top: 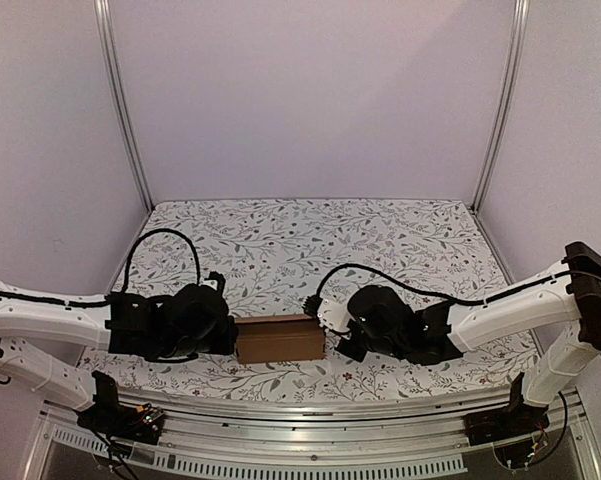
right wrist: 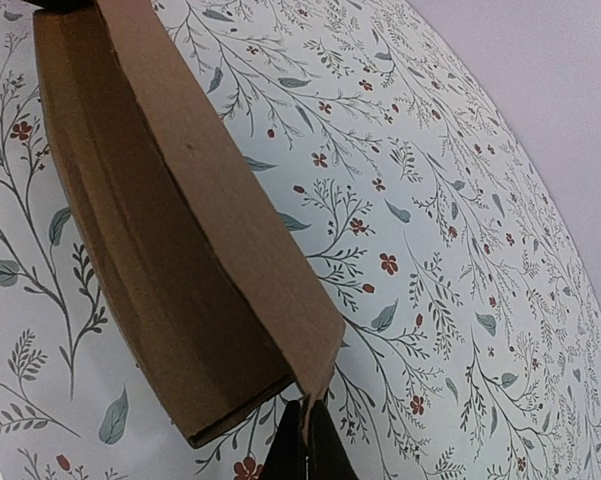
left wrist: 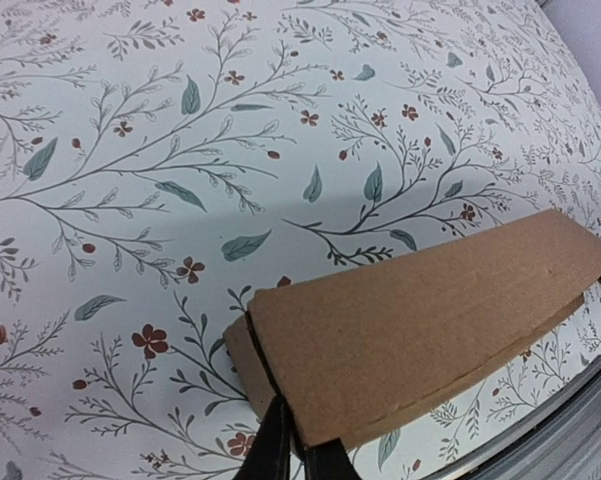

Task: Fold the paper box

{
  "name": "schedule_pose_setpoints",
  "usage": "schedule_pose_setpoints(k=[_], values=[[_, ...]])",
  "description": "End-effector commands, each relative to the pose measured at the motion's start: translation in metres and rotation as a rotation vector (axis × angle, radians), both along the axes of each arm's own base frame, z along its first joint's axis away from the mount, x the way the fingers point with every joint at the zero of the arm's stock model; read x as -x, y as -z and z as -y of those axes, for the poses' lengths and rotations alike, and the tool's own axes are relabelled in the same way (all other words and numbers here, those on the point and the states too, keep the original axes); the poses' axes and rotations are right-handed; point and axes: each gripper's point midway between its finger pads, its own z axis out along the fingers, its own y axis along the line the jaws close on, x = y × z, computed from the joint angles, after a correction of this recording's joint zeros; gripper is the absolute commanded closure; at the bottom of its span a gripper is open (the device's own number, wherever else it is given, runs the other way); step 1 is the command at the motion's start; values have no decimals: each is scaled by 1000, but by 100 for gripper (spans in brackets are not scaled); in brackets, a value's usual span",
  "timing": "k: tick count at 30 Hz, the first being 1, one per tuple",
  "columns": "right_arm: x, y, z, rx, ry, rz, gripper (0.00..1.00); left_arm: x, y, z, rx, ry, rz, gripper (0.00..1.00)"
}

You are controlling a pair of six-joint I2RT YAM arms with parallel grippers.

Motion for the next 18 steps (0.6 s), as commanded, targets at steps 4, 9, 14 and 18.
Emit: schedule_pose_setpoints(k=[4, 9, 14, 18], values=[[17, -15, -7, -42, -43, -22, 100, -1, -2, 9, -12, 22, 14, 100], [20, -28, -9, -78, -37, -58, 100, -1, 2, 10, -23, 24, 10, 100], [22, -40, -12, -85, -13, -114, 100, -1, 4, 11, -25, 30, 9, 100], [24, -48, -16, -106, 4, -166, 100, -2, 4, 11, -27, 31, 12, 100]])
